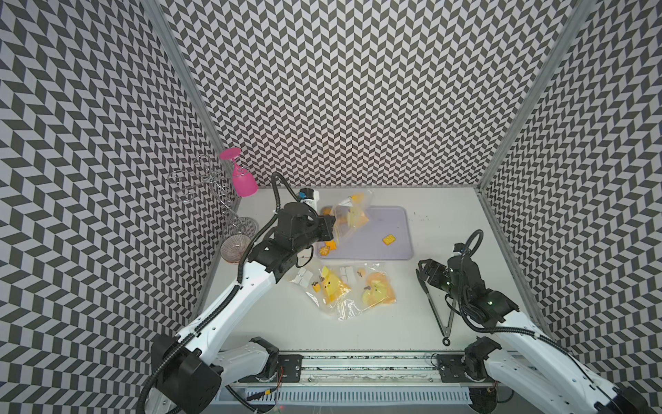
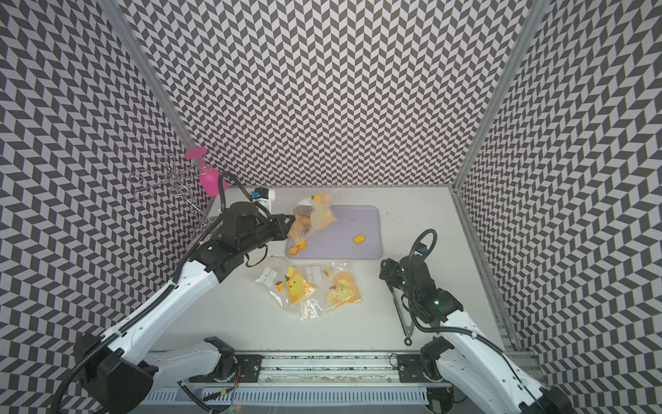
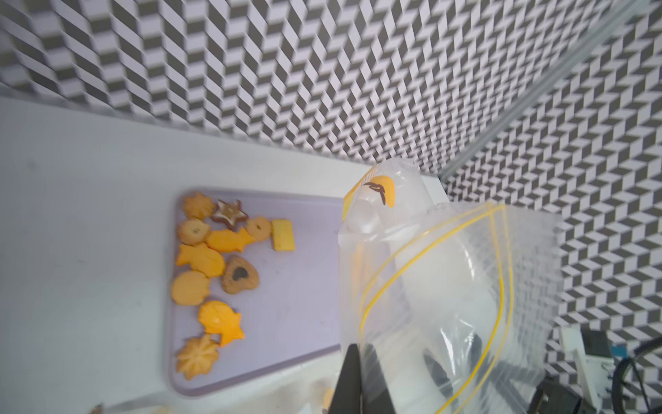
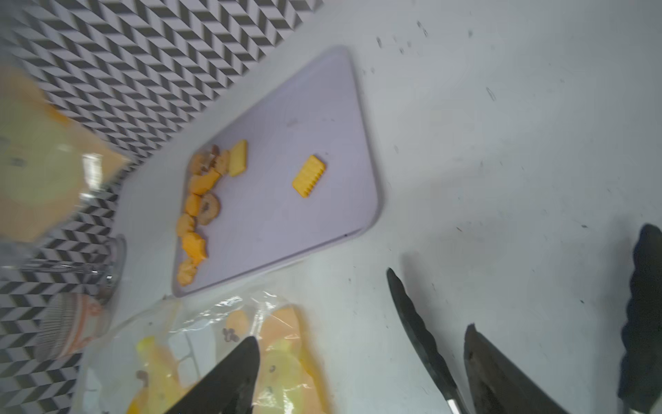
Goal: Put the cookies into a resealable bag to prevent moisture
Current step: Pick up the ziploc bag from the center of the board, then move the clamp to the center of the board.
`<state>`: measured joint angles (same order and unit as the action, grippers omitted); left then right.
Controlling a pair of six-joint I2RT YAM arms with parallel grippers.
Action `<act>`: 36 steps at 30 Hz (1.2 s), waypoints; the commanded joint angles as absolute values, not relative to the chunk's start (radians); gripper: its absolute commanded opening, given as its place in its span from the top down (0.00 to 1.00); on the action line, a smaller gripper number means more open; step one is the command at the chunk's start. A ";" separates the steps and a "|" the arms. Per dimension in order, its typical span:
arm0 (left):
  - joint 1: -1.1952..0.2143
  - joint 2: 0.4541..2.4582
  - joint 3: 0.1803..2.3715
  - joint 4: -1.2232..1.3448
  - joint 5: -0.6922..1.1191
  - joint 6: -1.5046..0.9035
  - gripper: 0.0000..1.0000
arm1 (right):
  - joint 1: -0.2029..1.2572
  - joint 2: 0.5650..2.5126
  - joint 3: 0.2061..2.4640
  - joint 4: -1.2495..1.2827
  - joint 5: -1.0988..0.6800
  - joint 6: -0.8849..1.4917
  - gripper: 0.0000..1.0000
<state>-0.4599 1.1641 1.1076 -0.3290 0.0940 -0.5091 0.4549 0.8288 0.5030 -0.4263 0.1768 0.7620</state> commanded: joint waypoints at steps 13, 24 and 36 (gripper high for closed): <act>-0.324 1.123 1.133 -0.463 0.044 -0.422 1.00 | 0.478 0.843 0.366 -0.487 0.089 0.881 0.29; -0.302 1.126 1.104 -0.444 0.082 -0.419 1.00 | 0.479 0.989 0.358 -0.431 0.107 0.838 0.48; -0.286 1.128 1.099 -0.442 0.092 -0.417 1.00 | 0.479 1.069 0.389 -0.388 0.232 0.848 0.86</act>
<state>-0.2977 1.1301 1.1091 -0.4435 0.0841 -0.4343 0.4812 1.0481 0.3721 -0.3855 0.1547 0.8303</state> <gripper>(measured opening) 0.048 0.147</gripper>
